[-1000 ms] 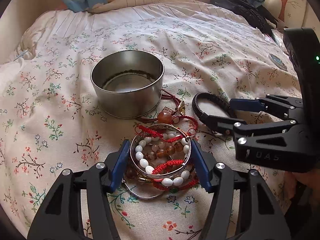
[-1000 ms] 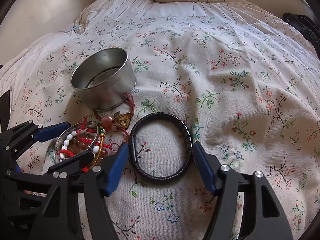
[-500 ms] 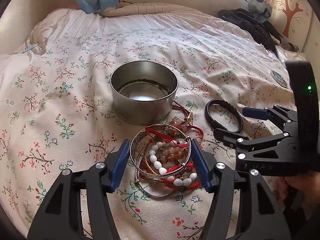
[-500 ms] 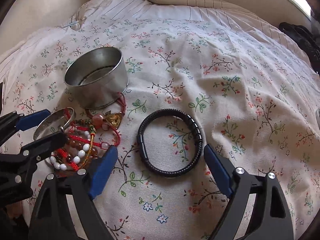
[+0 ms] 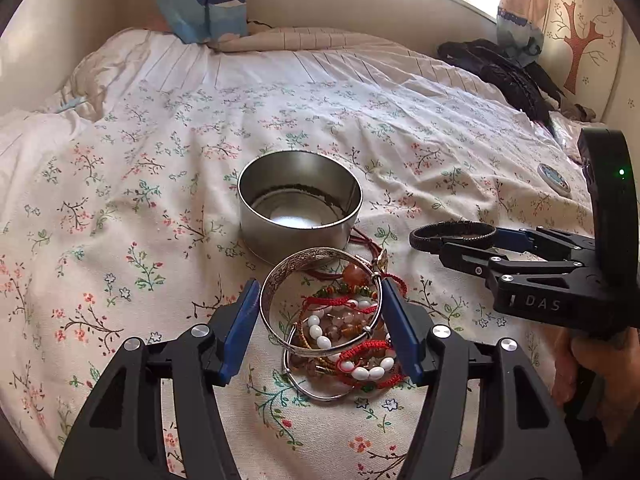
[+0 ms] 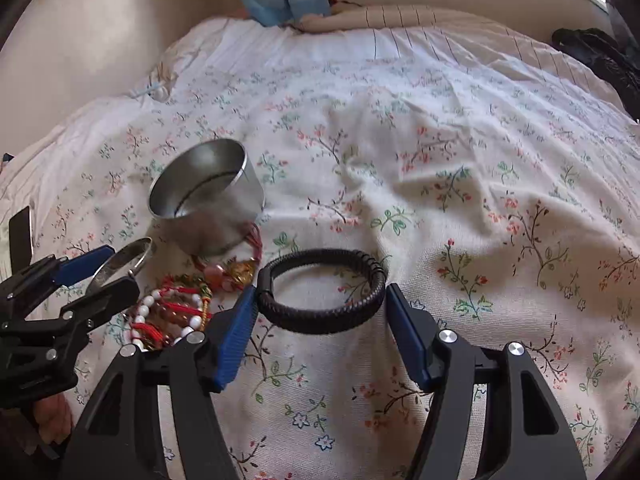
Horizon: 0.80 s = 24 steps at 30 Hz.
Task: Organize jewelry
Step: 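Carry both bracelets over the silver tin and open both tools to drop them in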
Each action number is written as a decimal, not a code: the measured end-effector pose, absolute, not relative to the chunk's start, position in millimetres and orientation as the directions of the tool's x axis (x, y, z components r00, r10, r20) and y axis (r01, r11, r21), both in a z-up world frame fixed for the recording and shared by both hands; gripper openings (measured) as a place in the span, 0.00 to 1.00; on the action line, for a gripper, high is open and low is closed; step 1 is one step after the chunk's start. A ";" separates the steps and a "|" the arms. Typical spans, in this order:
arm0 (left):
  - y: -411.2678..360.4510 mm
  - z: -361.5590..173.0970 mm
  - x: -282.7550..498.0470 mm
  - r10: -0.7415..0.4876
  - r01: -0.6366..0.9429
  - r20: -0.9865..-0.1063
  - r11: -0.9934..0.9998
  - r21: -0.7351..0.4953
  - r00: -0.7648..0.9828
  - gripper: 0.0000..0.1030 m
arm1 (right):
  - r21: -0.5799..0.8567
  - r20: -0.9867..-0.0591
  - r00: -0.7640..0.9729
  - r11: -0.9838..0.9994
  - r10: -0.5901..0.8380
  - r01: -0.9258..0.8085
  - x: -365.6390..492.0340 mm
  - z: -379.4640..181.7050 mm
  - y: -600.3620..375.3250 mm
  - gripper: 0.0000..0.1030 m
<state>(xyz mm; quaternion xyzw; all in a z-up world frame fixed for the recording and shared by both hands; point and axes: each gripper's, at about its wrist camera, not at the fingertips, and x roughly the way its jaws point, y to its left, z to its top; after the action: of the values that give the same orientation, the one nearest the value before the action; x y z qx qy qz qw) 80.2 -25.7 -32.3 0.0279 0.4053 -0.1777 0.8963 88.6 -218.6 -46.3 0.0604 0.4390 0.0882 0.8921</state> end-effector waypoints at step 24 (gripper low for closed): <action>-19.3 -24.0 84.6 -0.316 0.334 -0.700 0.935 -0.117 0.640 0.56 | 0.095 -0.830 0.523 0.974 0.191 -0.205 94.2 -64.2 -203.0 0.77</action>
<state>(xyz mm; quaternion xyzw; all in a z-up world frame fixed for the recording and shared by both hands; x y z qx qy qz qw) 84.6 -19.3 -24.0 0.0117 0.3843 -0.1795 0.9055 94.2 -203.0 -64.2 -0.0071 0.4748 0.1135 0.8727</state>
